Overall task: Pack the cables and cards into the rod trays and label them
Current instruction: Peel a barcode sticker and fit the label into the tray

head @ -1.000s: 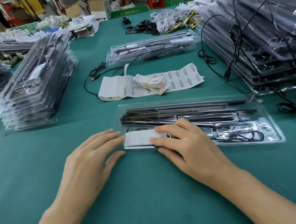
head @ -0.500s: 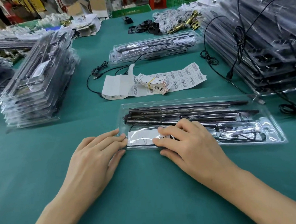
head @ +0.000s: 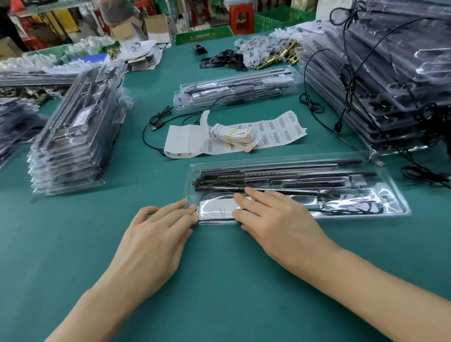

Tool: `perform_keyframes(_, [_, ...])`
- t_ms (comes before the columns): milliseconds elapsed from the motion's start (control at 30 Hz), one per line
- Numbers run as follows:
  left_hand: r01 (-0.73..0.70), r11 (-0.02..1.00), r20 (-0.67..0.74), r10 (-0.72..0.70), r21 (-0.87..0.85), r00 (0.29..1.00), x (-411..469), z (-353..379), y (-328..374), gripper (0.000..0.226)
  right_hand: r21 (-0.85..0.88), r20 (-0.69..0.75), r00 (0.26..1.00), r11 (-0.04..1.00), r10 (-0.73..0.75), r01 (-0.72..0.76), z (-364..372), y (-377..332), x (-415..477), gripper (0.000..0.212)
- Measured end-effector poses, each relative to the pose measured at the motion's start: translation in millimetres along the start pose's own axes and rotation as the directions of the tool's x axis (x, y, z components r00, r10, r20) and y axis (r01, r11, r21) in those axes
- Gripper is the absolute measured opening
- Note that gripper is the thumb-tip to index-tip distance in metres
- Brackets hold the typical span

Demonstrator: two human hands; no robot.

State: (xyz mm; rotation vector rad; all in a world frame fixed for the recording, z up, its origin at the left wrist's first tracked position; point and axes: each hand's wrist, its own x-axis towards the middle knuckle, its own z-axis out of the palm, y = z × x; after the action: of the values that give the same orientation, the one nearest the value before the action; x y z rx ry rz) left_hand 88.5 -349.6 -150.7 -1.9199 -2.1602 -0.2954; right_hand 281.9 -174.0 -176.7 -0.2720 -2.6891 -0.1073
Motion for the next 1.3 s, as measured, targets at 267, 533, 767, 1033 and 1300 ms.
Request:
perform_keyframes(267, [-0.014,0.979,0.154,0.046,-0.202,0.987,15,-13,-37,0.047,0.082,0.045,0.997,0.994,0.063,-0.067,-10,-4,6,0.029])
perform_keyframes(533, [-0.177,0.977,0.028,0.181,-0.119,0.983,33,-4,-47,0.04,-0.033,0.16,0.986,0.998,-0.04,0.046,-11,-4,22,0.023])
perform_keyframes(767, [-0.26,0.964,-0.233,0.241,-0.054,0.942,38,13,-53,0.015,-0.013,-0.041,0.998,0.999,-0.037,0.037,-13,3,26,0.034])
perform_keyframes(1033, [-0.308,0.95,-0.397,0.266,-0.044,0.878,35,21,-51,0.004,0.03,-0.204,0.976,0.996,-0.072,0.079,-16,10,24,0.023])
perform_keyframes(1300, [-0.301,0.951,-0.44,0.241,-0.071,0.865,33,21,-44,0.002,0.115,-0.15,0.988,0.992,-0.024,0.042,-36,7,23,0.024])
